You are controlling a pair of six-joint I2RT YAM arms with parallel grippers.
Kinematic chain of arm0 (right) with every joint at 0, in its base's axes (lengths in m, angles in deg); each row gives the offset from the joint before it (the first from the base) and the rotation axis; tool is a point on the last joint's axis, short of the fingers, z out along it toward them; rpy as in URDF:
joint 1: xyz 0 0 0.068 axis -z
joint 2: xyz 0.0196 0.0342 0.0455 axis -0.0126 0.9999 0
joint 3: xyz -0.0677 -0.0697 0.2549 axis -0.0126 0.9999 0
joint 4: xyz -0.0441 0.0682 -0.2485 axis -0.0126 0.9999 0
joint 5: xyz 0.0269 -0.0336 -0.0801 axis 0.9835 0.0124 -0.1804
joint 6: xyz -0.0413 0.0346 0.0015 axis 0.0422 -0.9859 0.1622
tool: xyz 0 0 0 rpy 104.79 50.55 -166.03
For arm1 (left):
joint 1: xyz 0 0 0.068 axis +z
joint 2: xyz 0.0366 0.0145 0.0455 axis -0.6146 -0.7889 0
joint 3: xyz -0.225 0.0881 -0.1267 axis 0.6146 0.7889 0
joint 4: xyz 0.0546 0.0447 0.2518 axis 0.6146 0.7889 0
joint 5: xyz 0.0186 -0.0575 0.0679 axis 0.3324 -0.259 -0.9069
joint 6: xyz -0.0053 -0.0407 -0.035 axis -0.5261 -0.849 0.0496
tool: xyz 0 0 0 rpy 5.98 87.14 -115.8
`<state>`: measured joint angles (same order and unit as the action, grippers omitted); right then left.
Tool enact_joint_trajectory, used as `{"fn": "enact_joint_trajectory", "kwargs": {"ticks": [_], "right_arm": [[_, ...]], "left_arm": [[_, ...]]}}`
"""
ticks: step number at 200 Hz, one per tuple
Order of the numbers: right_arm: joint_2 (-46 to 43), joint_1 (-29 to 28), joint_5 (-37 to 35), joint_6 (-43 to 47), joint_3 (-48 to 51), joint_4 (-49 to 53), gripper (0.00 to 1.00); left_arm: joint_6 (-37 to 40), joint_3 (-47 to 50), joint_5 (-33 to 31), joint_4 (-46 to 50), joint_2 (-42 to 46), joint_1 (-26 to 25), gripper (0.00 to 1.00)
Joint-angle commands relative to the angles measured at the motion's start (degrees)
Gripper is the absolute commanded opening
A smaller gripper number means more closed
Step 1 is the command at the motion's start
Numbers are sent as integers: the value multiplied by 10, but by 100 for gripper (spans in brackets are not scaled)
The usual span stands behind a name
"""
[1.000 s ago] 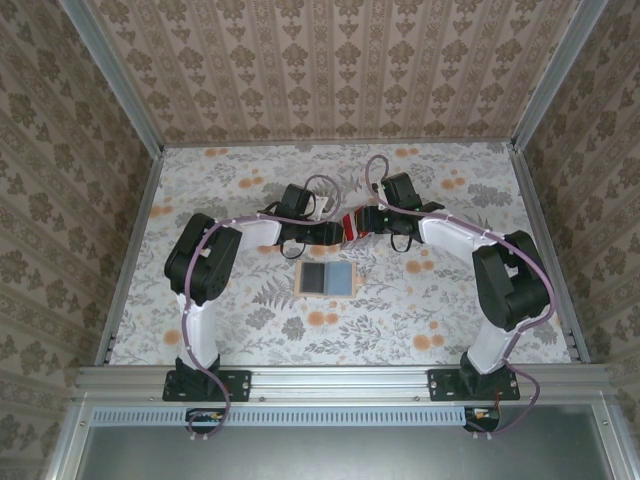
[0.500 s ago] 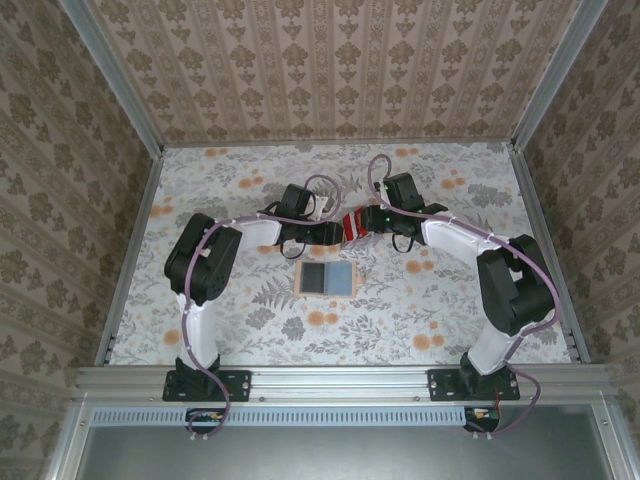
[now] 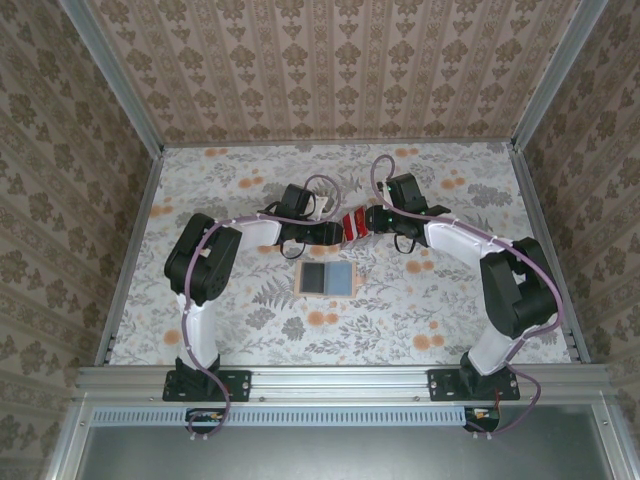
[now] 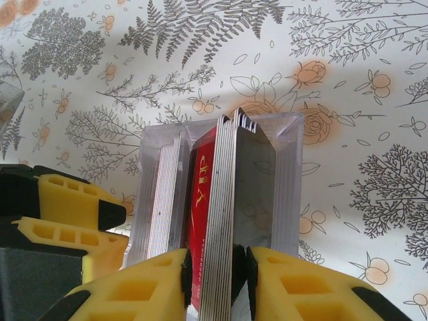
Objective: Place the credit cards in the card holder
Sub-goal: Pick up the credit card from the storage box.
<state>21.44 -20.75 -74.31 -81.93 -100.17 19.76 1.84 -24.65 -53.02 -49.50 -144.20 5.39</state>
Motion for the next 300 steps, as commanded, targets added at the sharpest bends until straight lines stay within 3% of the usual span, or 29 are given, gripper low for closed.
{"fn": "enact_joint_trajectory", "kwargs": {"ticks": [1, 152, 244, 300], "right_arm": [[-24, -1, 9, -8, 7, -17, 31], [-42, 13, 4, -19, 25, -29, 7], [-150, 12, -21, -14, 126, -144, 5], [-201, 10, 9, -18, 179, -222, 5]], "left_arm": [[17, -11, -4, 13, 9, -2, 45], [21, -6, -10, 17, 19, -2, 45], [24, 14, -21, 2, 43, -2, 45], [27, 67, -72, -41, 99, -2, 45]]}}
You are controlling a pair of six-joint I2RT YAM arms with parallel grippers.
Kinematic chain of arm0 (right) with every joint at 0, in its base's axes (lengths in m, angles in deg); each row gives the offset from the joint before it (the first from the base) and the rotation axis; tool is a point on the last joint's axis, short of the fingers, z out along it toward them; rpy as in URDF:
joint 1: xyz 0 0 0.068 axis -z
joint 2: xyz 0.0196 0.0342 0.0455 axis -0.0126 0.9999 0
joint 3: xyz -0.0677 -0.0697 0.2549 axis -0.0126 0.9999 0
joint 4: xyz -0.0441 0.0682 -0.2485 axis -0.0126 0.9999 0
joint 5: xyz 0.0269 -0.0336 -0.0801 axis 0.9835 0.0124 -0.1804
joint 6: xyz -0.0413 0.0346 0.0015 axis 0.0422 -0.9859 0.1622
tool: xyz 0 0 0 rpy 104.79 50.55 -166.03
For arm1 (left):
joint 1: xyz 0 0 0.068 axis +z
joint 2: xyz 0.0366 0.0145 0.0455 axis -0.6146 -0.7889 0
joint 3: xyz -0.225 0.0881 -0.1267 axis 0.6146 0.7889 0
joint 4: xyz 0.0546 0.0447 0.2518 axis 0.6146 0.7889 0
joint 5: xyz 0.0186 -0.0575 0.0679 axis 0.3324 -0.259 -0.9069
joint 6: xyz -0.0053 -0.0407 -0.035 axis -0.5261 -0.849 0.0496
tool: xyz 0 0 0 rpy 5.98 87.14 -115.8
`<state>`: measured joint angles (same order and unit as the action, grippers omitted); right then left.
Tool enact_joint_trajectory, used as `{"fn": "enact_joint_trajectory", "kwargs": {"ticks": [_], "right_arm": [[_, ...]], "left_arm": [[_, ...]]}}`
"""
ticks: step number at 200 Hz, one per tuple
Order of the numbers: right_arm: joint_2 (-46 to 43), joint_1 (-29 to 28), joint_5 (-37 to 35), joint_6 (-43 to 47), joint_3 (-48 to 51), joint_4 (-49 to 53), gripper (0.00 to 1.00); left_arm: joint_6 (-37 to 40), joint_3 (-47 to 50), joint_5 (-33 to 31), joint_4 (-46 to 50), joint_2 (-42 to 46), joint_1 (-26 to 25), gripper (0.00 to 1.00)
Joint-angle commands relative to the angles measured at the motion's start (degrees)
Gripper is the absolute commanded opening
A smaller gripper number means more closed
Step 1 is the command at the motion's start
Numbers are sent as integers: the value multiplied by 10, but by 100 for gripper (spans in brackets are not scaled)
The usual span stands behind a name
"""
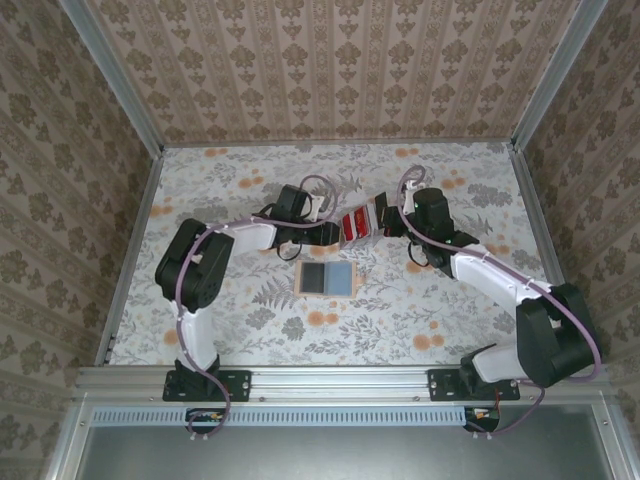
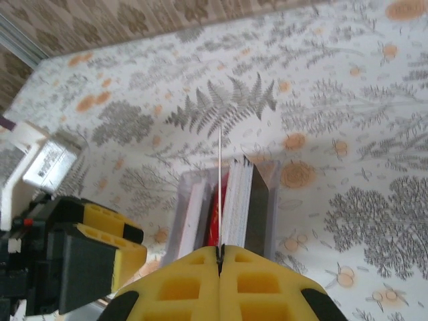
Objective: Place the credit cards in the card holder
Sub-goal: Pick up the credit card from the storage box, then insert the credit card into the card slot.
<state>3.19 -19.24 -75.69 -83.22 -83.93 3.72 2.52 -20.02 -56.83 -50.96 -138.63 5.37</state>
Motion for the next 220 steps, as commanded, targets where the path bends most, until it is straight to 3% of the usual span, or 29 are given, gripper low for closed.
{"fn": "enact_joint_trajectory", "kwargs": {"ticks": [1, 49, 105, 182, 205, 220], "right_arm": [[-18, -5, 24, -5, 16, -63, 5], [-22, -38, 37, 17, 22, -87, 6], [-51, -52, 34, 7, 0, -39, 6], [-125, -98, 96, -127, 37, 12, 7], [-107, -131, 109, -157, 62, 15, 7], [-77, -155, 130, -174, 70, 12, 7]], "left_arm": [[19, 22, -35, -27, 44, -1, 45], [21, 72, -92, -55, 100, 4, 46], [7, 79, -93, -39, 132, 28, 46], [44, 171, -89, 56, 246, 58, 45], [67, 205, -104, 56, 263, 60, 45], [61, 216, -96, 59, 265, 90, 45]]}}
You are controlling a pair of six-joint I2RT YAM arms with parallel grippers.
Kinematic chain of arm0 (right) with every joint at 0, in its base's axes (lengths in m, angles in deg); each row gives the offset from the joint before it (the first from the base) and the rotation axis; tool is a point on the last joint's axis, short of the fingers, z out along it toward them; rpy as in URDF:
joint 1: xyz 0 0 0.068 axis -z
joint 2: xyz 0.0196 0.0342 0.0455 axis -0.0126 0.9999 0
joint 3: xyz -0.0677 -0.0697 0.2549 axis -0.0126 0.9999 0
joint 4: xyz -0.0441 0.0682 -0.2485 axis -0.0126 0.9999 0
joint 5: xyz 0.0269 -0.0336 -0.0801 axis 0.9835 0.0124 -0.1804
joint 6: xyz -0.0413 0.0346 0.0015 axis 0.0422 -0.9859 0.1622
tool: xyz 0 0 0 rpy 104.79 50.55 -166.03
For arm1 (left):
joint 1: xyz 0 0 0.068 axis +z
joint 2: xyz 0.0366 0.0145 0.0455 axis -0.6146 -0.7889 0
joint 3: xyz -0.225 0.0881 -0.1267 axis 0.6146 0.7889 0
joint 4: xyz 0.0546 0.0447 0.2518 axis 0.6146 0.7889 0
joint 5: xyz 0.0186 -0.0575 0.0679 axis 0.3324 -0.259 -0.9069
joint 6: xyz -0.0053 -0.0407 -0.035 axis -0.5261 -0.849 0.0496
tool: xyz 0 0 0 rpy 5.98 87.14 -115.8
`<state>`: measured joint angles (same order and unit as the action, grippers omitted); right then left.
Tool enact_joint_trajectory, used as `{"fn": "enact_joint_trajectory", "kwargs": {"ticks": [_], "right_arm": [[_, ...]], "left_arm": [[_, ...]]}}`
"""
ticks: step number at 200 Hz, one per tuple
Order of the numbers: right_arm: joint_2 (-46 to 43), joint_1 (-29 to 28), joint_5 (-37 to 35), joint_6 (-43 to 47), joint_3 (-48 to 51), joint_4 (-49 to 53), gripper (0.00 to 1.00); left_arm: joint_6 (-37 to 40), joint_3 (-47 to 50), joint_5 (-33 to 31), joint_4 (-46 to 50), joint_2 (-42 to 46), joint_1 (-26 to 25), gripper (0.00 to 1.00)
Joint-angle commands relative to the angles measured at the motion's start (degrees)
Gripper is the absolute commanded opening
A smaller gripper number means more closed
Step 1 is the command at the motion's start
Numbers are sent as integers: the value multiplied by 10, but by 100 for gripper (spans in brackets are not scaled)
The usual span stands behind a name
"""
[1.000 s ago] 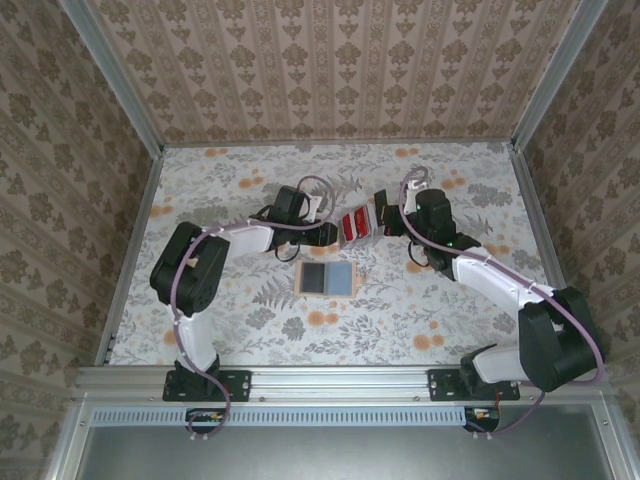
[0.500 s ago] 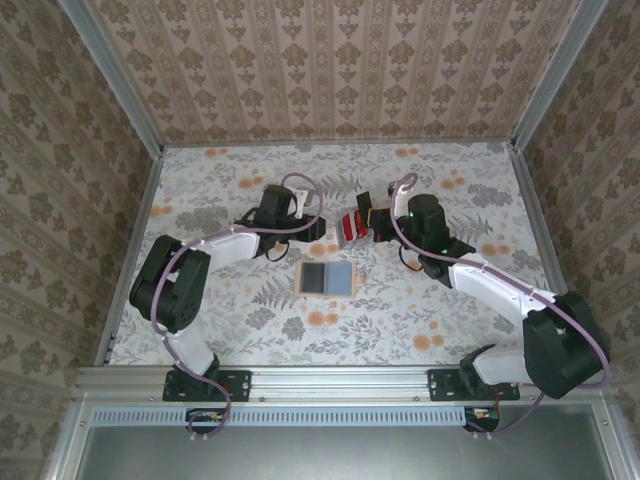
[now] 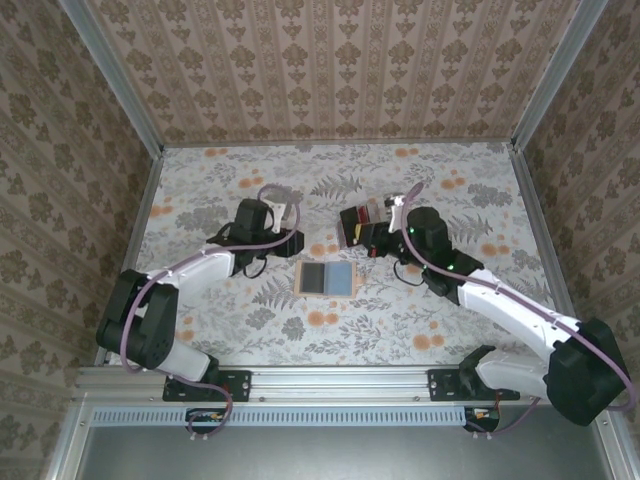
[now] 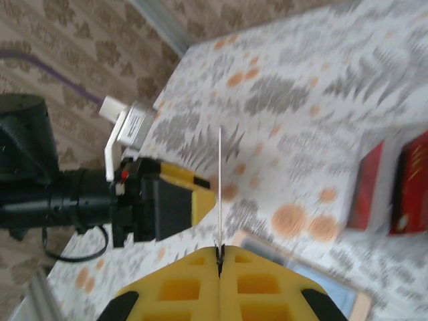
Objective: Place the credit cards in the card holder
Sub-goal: Insert the credit card into the card slot.
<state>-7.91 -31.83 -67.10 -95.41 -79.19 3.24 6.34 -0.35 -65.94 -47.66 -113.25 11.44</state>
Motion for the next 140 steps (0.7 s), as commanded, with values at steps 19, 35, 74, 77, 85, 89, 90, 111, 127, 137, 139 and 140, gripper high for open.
{"fn": "enact_joint_trajectory", "kwargs": {"ticks": [19, 35, 74, 77, 85, 89, 90, 111, 127, 137, 139, 140], "right_arm": [[64, -55, 49, -94, 39, -8, 7], [87, -73, 40, -130, 63, -52, 7], [157, -97, -12, -228, 104, -137, 6], [162, -100, -11, -233, 106, -147, 6], [173, -108, -11, -238, 107, -159, 6], [177, -112, -13, -238, 104, -156, 6], [178, -113, -14, -238, 104, -155, 6], [188, -124, -41, -240, 107, -150, 6], [190, -124, -56, -252, 121, -167, 6], [192, -124, -63, -255, 124, -172, 6], [192, -124, -64, -255, 124, -172, 6], [193, -124, -65, -255, 124, -172, 6]], "left_arm": [[17, 29, 3, 40, 14, 43, 45], [15, 43, 18, 41, 19, 50, 45], [16, 79, 60, 14, 17, 49, 43], [16, 83, 62, 8, 16, 50, 43], [12, 91, 66, -1, 16, 50, 42], [11, 92, 69, -2, 16, 50, 42], [11, 91, 69, -2, 17, 50, 42], [10, 91, 76, -1, 19, 50, 41], [7, 90, 80, -4, 14, 50, 40], [5, 89, 86, -5, 6, 48, 40], [5, 89, 87, -6, 5, 48, 40], [4, 89, 87, -6, 4, 48, 40]]}}
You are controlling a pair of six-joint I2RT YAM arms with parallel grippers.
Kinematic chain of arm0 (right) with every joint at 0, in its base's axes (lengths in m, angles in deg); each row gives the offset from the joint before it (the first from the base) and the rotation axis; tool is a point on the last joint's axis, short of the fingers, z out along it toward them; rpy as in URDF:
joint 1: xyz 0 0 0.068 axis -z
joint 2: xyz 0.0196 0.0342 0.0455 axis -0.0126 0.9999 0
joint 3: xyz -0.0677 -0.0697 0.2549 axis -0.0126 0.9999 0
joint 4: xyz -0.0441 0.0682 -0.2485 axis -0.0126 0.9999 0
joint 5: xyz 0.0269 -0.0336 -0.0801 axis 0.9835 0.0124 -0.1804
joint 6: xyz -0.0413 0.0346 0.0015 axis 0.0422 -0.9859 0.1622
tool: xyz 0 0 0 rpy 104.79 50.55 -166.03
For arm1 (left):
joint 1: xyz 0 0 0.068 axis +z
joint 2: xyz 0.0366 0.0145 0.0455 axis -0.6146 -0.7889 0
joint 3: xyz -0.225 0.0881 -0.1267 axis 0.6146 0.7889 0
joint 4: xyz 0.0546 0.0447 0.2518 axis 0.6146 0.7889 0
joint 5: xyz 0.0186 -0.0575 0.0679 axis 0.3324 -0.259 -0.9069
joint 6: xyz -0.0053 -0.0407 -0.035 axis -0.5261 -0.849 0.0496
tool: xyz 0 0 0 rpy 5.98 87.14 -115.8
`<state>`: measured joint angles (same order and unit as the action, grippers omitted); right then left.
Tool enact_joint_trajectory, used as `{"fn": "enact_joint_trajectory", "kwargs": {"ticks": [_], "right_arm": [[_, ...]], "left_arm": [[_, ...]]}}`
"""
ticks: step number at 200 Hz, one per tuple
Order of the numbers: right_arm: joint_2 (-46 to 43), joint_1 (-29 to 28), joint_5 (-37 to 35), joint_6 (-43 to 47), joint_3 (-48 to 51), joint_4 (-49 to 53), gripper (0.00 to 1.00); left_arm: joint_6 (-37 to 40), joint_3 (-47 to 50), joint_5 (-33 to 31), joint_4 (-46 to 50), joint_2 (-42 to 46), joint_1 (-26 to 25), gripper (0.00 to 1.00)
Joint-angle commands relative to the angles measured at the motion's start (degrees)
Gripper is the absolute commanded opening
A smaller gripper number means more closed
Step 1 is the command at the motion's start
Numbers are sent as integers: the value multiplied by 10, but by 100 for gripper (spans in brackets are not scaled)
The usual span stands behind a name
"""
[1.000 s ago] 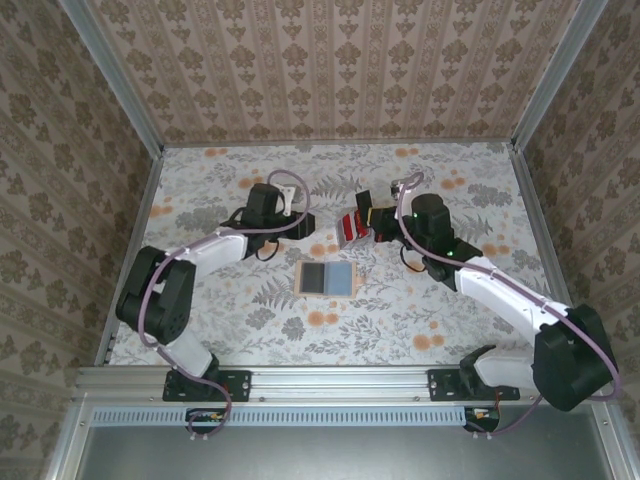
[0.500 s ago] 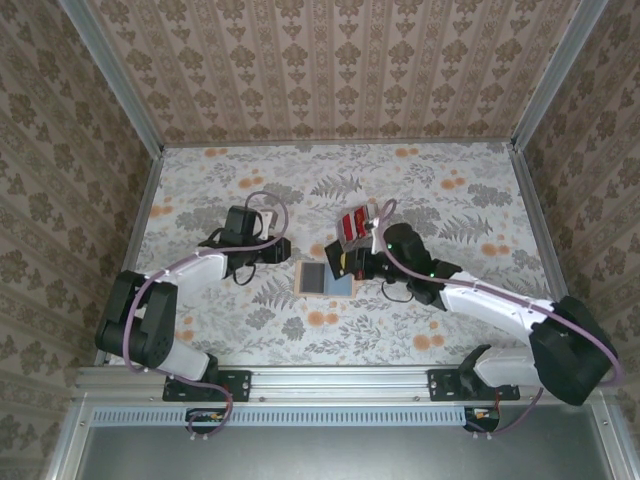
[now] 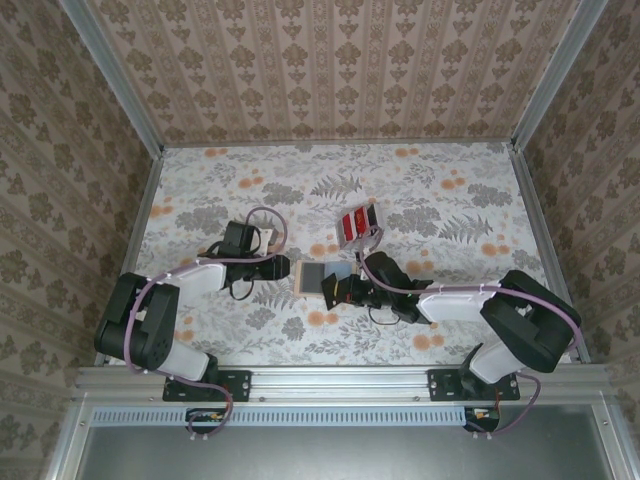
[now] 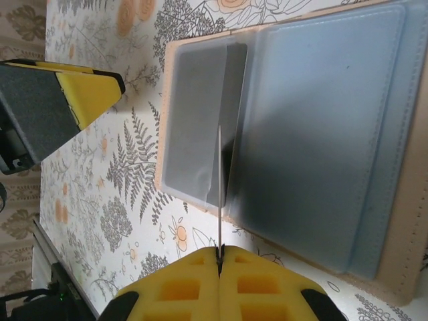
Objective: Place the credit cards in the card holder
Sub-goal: Insert the credit card into the card slot.
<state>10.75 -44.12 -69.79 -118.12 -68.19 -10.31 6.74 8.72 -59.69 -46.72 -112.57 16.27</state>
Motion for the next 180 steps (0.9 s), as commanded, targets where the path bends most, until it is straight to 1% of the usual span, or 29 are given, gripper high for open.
{"fn": "enact_joint_trajectory", "kwargs": {"ticks": [1, 36, 46, 52, 67, 99, 113, 134, 136, 140, 180], "right_arm": [[6, -1, -38, -28, 14, -37, 6], [29, -1, -44, -28, 1, -38, 6], [40, -1, -50, -28, -2, -43, 6], [48, -1, -53, -28, -6, -43, 6], [68, -2, -52, -31, -17, -46, 6], [96, -1, -59, -56, -17, -71, 6], [101, -1, -59, -64, -22, -73, 6], [100, 0, -65, -56, -35, -56, 6], [100, -1, -66, -56, -35, -55, 6], [100, 0, -69, -56, -36, -53, 6], [97, 5, -87, -51, -37, -48, 6]], "left_arm": [[0, -2, 25, -16, -4, -1, 40], [-9, -16, 35, -20, -35, -19, 38], [-8, -20, 38, -20, -42, -27, 33], [-9, -22, 39, -20, -45, -31, 32], [-8, -27, 32, -18, -48, -42, 32], [-2, -32, 22, -5, -54, -41, 32], [2, -37, 25, 2, -61, -41, 29], [2, -43, 32, 3, -72, -42, 28], [2, -42, 32, 2, -73, -54, 28], [2, -42, 34, 1, -74, -59, 28], [-1, -48, 42, 3, -88, -63, 25]]}}
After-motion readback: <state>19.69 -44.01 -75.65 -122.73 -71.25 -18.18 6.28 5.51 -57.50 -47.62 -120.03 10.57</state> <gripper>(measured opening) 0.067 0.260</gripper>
